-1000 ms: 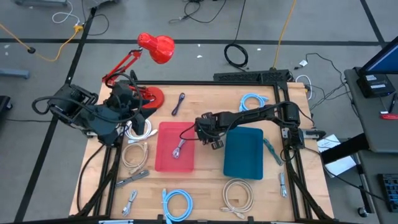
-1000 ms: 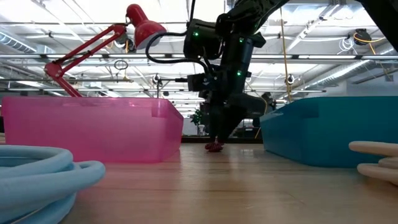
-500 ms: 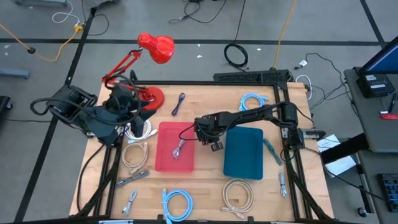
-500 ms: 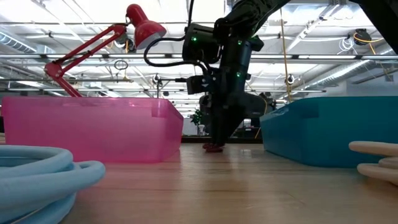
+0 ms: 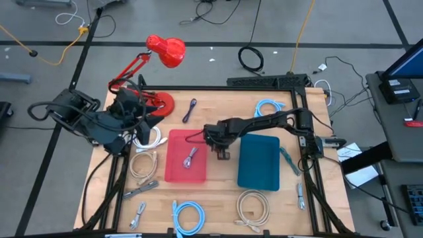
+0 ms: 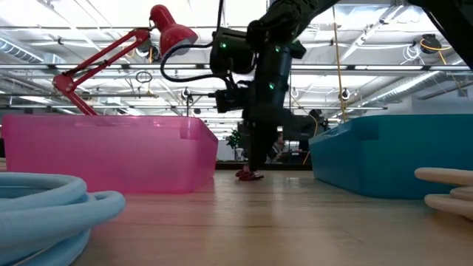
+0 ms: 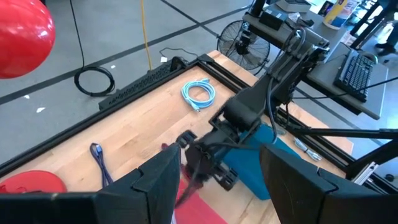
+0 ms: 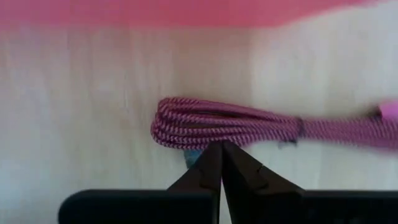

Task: Pick & Place USB Port
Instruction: Put the black and pink charger cable into the red bin

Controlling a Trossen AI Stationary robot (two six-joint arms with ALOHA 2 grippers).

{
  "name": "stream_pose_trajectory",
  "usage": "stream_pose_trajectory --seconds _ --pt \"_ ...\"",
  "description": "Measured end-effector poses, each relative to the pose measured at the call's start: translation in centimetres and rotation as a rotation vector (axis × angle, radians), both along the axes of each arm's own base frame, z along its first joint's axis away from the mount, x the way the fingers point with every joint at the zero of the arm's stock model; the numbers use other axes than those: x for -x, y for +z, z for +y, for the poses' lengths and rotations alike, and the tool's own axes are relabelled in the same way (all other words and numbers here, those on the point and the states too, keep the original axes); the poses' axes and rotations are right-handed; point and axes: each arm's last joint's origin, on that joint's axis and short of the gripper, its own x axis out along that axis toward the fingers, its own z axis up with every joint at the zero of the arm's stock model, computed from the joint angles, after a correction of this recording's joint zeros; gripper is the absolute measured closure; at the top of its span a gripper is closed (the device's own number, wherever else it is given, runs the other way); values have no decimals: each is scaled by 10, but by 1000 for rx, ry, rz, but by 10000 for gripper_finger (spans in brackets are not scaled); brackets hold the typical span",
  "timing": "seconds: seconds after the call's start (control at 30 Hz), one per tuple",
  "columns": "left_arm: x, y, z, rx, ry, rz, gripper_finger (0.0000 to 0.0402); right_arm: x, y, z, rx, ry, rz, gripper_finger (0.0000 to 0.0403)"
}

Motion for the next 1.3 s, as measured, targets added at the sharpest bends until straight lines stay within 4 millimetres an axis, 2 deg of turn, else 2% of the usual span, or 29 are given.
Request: stream_pose_trajectory --seconds 0.07,0.17,0.33,0.5,0.77,1.0,1.13,1.3 --pt "0 0 0 -3 -1 1 179 -1 13 -5 -72 -151 9 402" --pt "0 0 0 -11 -6 5 179 -3 24 -9 -186 -267 1 402" --pt "0 0 0 -30 -4 7 179 -8 31 -11 -248 -436 -32 399" --pt "2 1 -4 -60 -9 -1 179 -3 30 -28 -244 -598 -14 394" --pt "5 -1 -14 -83 -24 -16 179 4 29 -54 -239 -751 7 313" --pt "3 -8 -22 -74 -35 -8 179 -2 32 -64 -297 -830 -78 236" --pt "2 -11 -25 -69 -29 -6 179 -4 33 -70 -328 -870 -113 208" --pt "1 -13 -26 -60 -22 -8 179 -13 39 -83 -368 -854 -260 195"
